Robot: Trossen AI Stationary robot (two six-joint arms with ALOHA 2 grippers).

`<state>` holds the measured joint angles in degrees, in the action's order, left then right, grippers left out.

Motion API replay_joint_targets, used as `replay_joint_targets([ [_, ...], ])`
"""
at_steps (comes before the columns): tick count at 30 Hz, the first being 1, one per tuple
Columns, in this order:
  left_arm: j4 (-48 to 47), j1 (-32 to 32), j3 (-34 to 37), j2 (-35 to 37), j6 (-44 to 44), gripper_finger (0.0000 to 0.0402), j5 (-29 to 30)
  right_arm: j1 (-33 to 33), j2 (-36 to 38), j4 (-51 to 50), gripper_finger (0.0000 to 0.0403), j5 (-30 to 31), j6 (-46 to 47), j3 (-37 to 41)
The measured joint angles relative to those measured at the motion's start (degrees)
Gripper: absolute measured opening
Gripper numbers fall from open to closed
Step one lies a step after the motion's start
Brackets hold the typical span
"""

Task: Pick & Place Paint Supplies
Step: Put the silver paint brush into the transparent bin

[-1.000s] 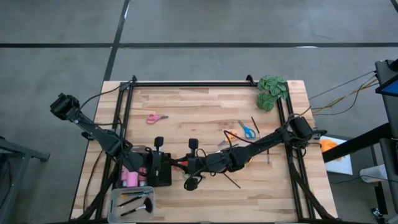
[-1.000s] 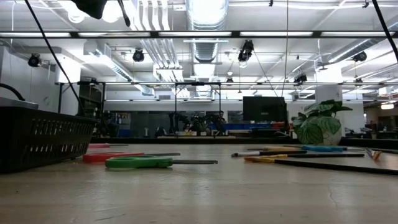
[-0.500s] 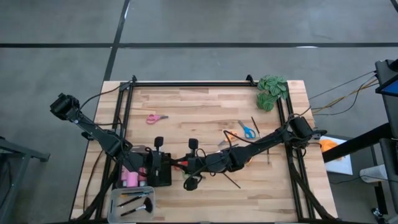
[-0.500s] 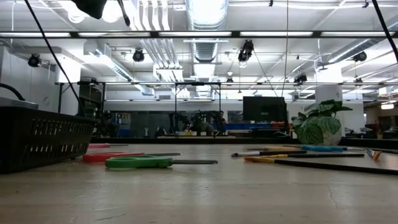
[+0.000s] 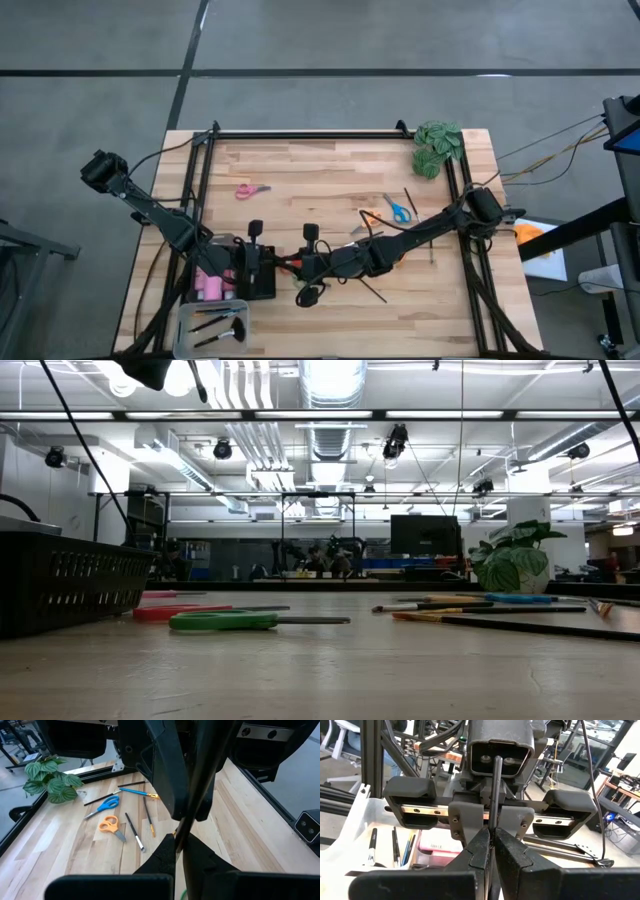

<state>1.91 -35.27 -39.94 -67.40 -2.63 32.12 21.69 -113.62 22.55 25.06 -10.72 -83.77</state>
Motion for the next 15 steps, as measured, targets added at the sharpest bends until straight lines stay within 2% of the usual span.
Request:
replay_joint_targets([
  [15,0.0,0.0,0.0,0.0,-0.4,0.0008,0.2,0.0,0.0,0.2,0.0018,0.0,-0.1,0.0],
])
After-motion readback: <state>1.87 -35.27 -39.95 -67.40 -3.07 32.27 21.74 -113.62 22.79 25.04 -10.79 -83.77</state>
